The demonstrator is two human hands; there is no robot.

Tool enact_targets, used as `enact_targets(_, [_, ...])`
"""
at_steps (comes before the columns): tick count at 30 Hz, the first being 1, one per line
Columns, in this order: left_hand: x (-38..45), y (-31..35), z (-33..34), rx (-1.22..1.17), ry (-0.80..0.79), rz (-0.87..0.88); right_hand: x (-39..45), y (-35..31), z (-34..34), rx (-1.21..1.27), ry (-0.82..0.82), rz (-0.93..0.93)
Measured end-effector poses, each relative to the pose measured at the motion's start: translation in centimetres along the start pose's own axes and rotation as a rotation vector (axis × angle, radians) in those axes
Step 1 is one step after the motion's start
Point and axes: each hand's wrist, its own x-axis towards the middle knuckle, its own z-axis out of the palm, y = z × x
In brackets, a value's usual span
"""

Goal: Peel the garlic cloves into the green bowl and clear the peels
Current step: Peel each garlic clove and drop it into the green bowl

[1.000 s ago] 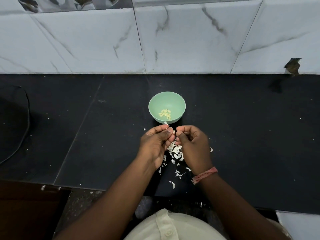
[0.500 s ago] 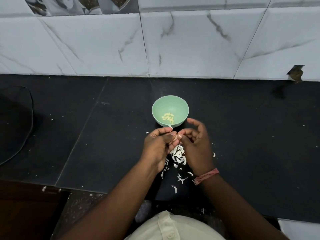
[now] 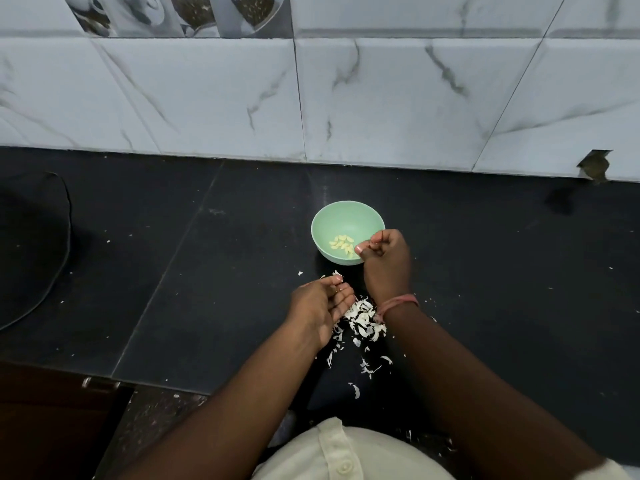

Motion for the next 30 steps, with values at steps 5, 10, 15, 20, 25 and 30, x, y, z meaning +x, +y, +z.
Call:
enact_targets(5, [0.7,0.3,-0.5,-0.003,0.004,-0.024,1.4,0.1,1.2,-0.182,0.037,-0.015])
enact_targets(10, [1.1,0.4,-0.9,0.005,-0.018,-0.035,1.9,0.4,1.2,-0.301,0.06,-0.025])
enact_targets(15, [1.2,0.3,-1.2,0.003,-0.013,-0.028,1.8,0.6,0.8,-0.353,0.066,-0.047])
enact_targets(20, [1.5,-0.5,-0.8,0.06,-0.001,-0.012,1.5,0.4,0.2,-0.42,0.066,-0.081])
enact_targets(25, [1.5,-1.0,-0.3,0.053,0.001,0.032,1.2,0.9,0.0,-0.414,0.079,-0.078])
enact_targets(30, [1.5,-1.7,0.3,0.097,-0.031,0.054,0.7,1.0,-1.4,-0.301,0.108,-0.09])
